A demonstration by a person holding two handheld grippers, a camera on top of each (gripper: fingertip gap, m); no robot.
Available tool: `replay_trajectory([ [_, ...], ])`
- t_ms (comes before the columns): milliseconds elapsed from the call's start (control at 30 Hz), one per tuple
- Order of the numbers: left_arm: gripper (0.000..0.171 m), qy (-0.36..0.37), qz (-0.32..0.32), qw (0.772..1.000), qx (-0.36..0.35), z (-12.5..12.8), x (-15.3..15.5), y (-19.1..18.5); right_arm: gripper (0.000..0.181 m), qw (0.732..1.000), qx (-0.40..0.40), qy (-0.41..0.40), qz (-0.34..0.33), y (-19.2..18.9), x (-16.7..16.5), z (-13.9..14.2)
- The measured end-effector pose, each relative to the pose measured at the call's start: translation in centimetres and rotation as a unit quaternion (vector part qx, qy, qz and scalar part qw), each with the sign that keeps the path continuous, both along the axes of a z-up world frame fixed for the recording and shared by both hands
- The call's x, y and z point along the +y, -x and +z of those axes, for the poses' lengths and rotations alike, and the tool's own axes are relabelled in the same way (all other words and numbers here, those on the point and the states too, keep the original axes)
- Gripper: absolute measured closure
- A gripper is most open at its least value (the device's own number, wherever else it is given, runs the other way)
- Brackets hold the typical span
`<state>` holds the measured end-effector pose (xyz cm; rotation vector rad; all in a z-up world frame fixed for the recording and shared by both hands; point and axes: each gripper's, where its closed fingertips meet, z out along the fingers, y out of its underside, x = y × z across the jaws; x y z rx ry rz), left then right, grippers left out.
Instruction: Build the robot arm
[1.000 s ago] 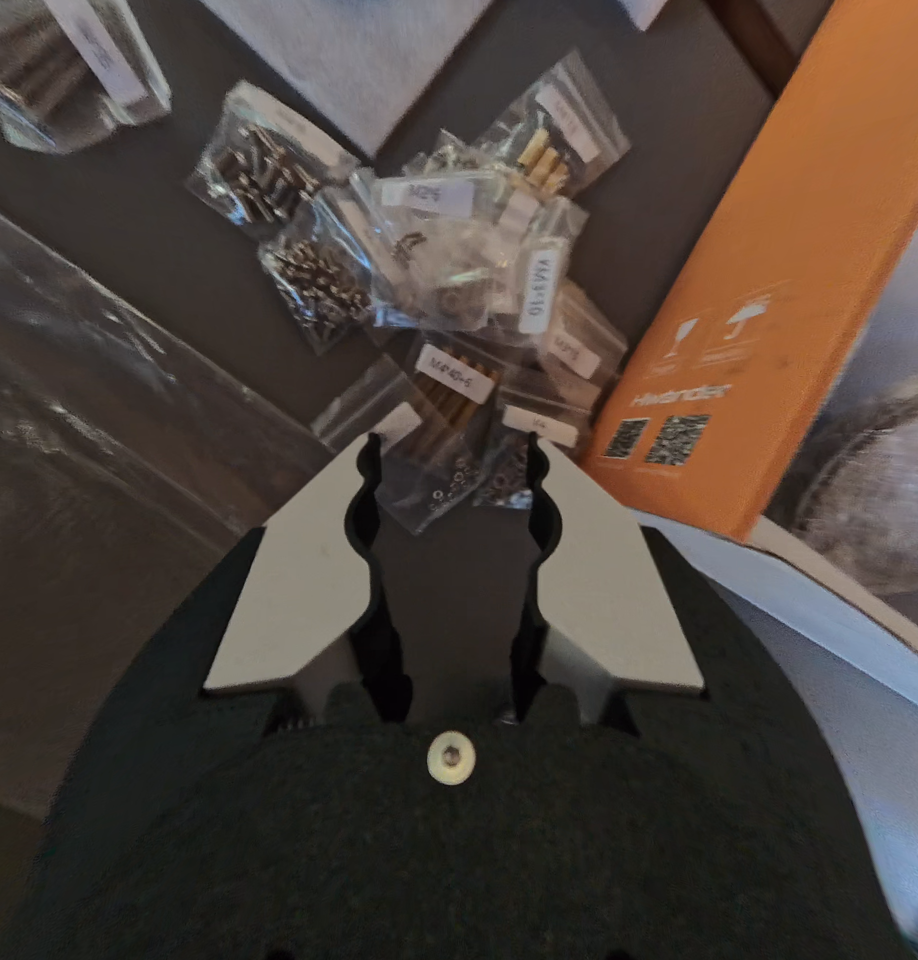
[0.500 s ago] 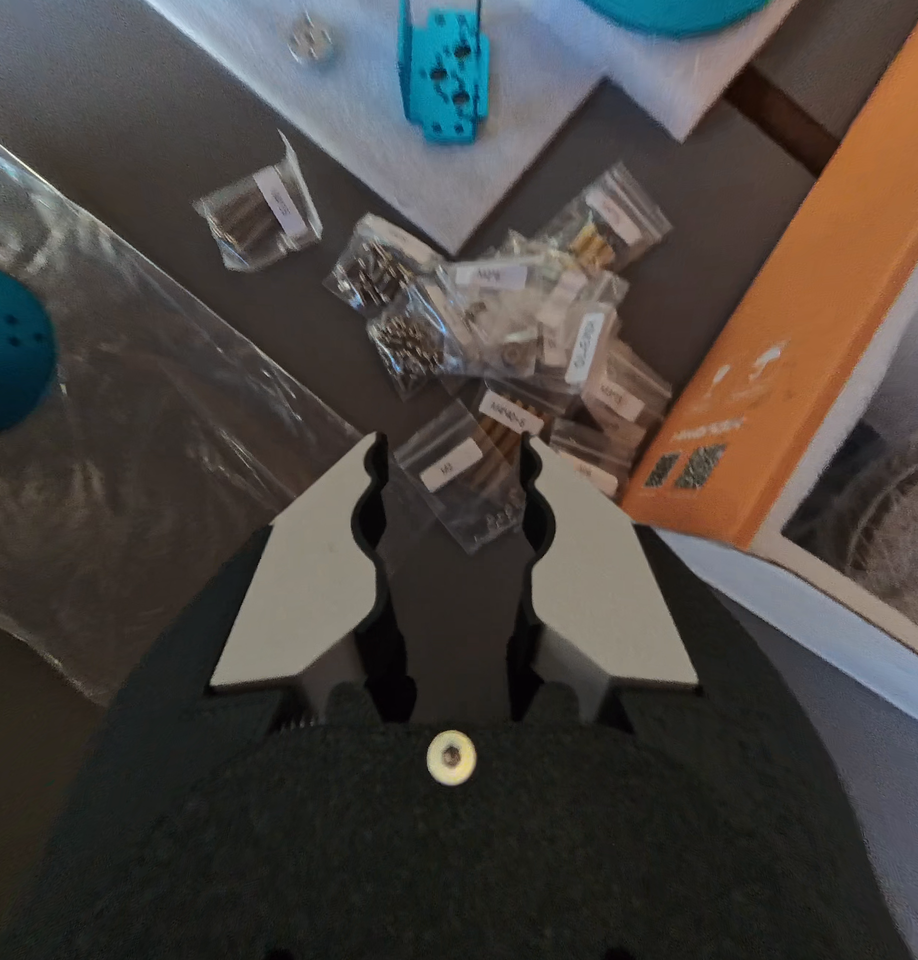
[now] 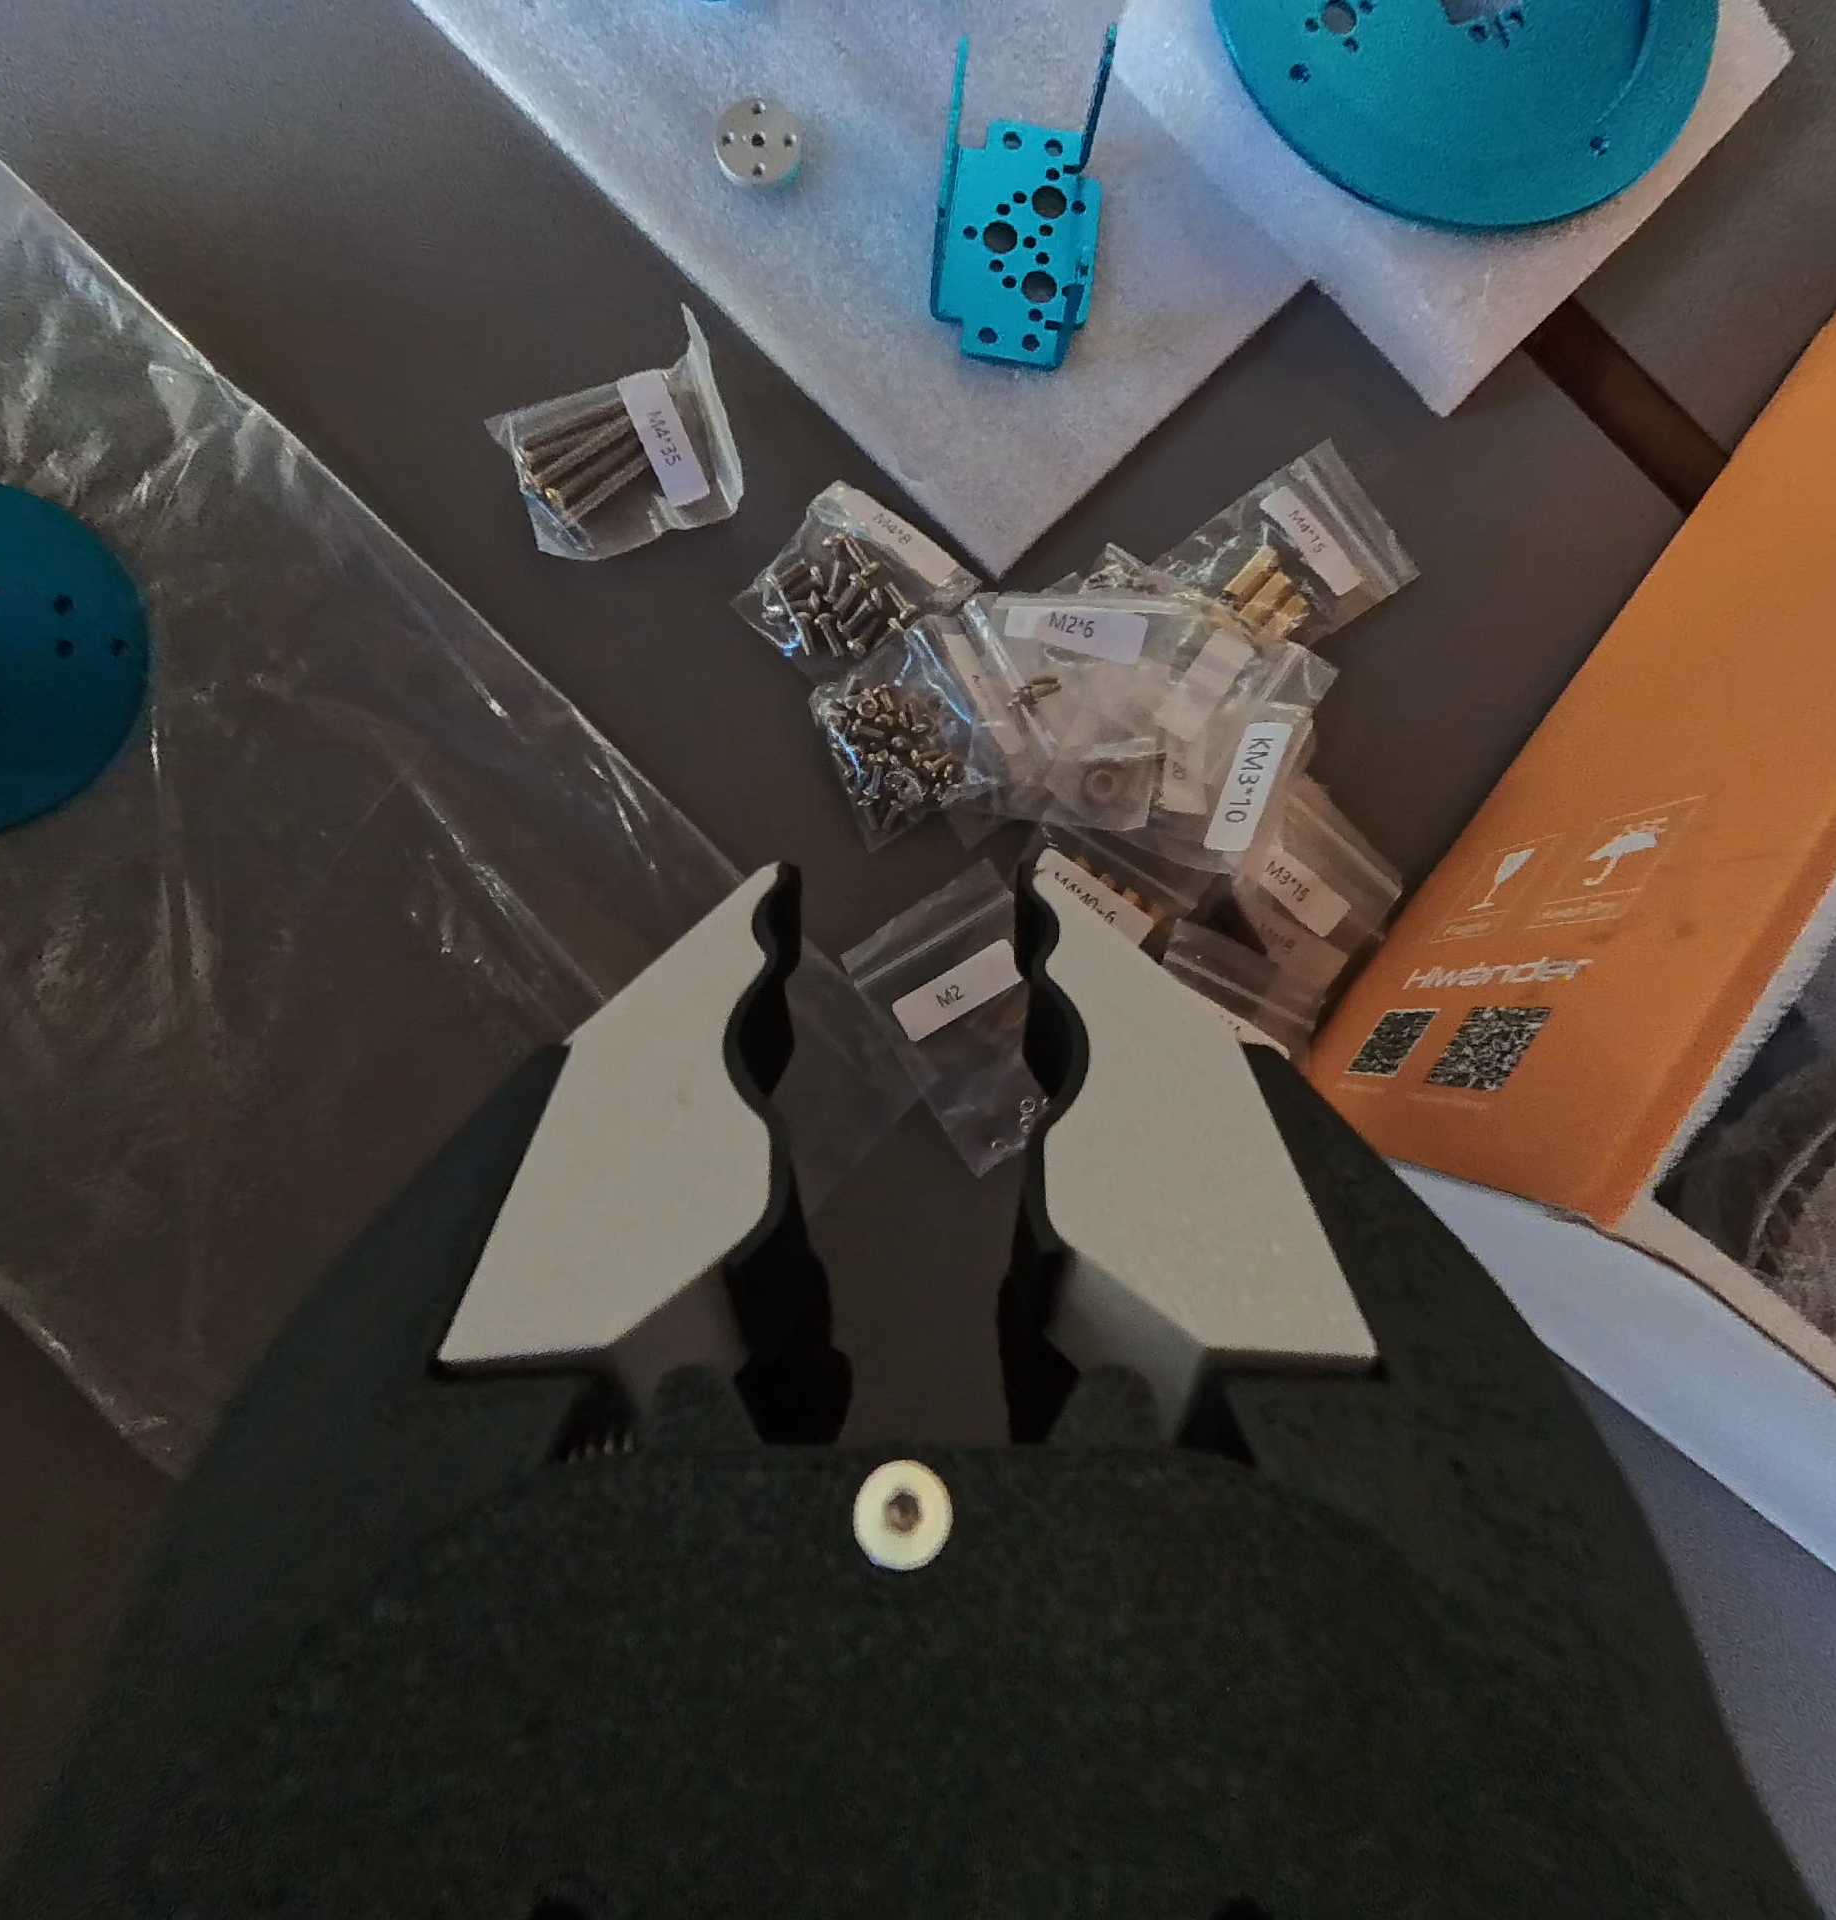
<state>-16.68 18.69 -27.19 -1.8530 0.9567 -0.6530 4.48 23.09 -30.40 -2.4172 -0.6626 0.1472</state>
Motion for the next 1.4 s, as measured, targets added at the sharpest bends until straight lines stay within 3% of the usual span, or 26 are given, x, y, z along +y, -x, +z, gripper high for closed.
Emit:
replay_trajectory([
  [1400,0.142,-0.018,-0.005,1.0,0.01,0.2,-0.3,-0.2,0.144,0.999,-0.037,0.009,0.023,0.5,-0.4,-0.9],
])
